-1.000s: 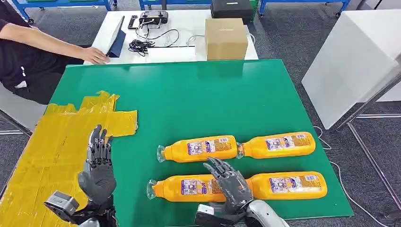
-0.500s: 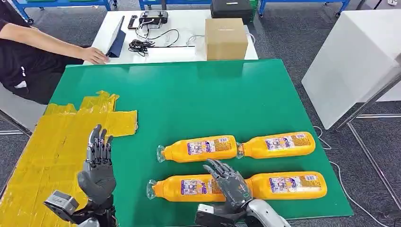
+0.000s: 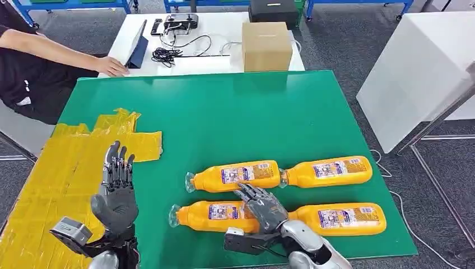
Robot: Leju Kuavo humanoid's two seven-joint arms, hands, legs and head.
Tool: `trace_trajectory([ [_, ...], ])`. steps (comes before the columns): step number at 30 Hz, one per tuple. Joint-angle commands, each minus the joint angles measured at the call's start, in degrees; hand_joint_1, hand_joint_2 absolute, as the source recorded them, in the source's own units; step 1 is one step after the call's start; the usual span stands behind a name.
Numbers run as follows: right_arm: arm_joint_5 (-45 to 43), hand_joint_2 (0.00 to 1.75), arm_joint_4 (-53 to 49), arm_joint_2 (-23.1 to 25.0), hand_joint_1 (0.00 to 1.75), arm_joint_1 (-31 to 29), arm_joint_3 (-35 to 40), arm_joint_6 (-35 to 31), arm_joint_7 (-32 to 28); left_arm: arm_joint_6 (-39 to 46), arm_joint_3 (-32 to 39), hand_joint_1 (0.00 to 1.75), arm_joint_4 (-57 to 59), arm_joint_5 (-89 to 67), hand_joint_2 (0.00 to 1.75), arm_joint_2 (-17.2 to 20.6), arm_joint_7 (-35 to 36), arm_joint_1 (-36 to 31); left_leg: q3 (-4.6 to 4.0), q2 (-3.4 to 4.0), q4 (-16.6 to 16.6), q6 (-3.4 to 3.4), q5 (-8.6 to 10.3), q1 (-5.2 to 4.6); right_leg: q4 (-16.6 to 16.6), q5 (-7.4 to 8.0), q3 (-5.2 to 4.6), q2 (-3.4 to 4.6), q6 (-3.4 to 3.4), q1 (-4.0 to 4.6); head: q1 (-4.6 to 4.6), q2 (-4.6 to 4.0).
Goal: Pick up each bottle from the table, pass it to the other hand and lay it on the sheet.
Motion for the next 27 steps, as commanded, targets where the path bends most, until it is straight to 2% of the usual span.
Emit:
trace_trajectory([
  [1,-3.77,1.75,10.77,-0.43,1.75,-4.66,6.25,4.65,0.89,0.02,-0.95,0.0,4.01,1.11,0.0,0.84,0.59,-3.32,0.18,-0.02,-0.09,-0.03,0.05,0.05,-0.13,0.06,0.19,-0.04,0.01,0.04,-0.02,0.0],
  [6,-4.84,1.75,10.29,-0.91,1.75,-4.68,6.57,4.72,1.04,0.1,-1.21,0.0,4.08,1.37,0.0,0.84,0.58,-3.47,0.61,-0.11,-0.11,-0.07,0.05,0.04,-0.16,0.04,0.19,-0.14,-0.02,0.03,0.0,0.0],
  [11,-6.18,1.75,10.43,-1.58,1.75,-5.29,7.48,5.34,1.13,0.29,-1.52,0.0,4.68,1.96,0.0,1.03,0.57,-4.08,0.5,-0.1,-0.15,-0.07,0.09,0.05,-0.21,0.12,-0.03,-0.13,-0.02,0.05,-0.02,0.0],
  [16,-6.17,1.75,10.48,-1.69,1.75,-5.27,7.47,5.34,1.13,0.29,-1.54,0.0,4.66,1.96,0.0,1.01,0.57,-4.13,0.65,-0.06,-0.12,-0.07,0.0,0.04,-0.18,0.03,0.17,-0.1,-0.01,0.02,-0.02,0.0],
  [18,-6.17,1.75,10.48,-1.69,1.75,-5.27,7.47,5.34,1.13,0.29,-1.54,0.0,4.66,1.96,0.0,1.01,0.57,-4.13,0.73,-0.03,-0.07,-0.06,-0.05,0.02,-0.13,0.0,0.69,-0.04,0.0,0.0,-0.02,0.0],
  [20,-6.41,1.75,10.41,-1.91,1.75,-5.43,7.96,5.6,1.17,0.37,-1.66,0.0,4.66,2.11,0.0,1.1,0.55,-4.14,0.7,-0.11,-0.13,-0.08,0.01,0.05,-0.21,0.05,0.7,-0.12,0.0,0.02,-0.02,0.0],
  [25,-8.02,1.75,11.17,-2.83,1.75,-6.08,9.73,6.75,1.99,0.93,-2.19,0.0,4.8,2.81,0.0,1.46,0.62,-4.71,0.74,-0.11,-0.09,-0.06,0.0,0.03,-0.16,0.02,0.33,-0.13,-0.01,0.02,-0.02,0.0],
  [26,-8.67,1.75,11.33,-2.61,1.75,-5.83,9.2,6.44,2.19,0.99,-2.21,0.0,4.82,2.93,0.0,1.43,0.67,-4.74,0.49,-0.2,-0.16,-0.1,0.17,0.09,-0.29,0.18,0.14,-0.23,0.0,0.08,-0.02,0.0],
  [27,-9.55,1.75,11.24,-2.28,1.75,-5.29,8.33,5.81,2.32,1.02,-2.17,0.0,4.81,3.21,0.0,1.39,0.85,-4.72,0.7,-0.1,-0.1,-0.06,0.01,0.03,-0.16,0.03,0.18,-0.11,-0.02,0.02,-0.02,0.0],
])
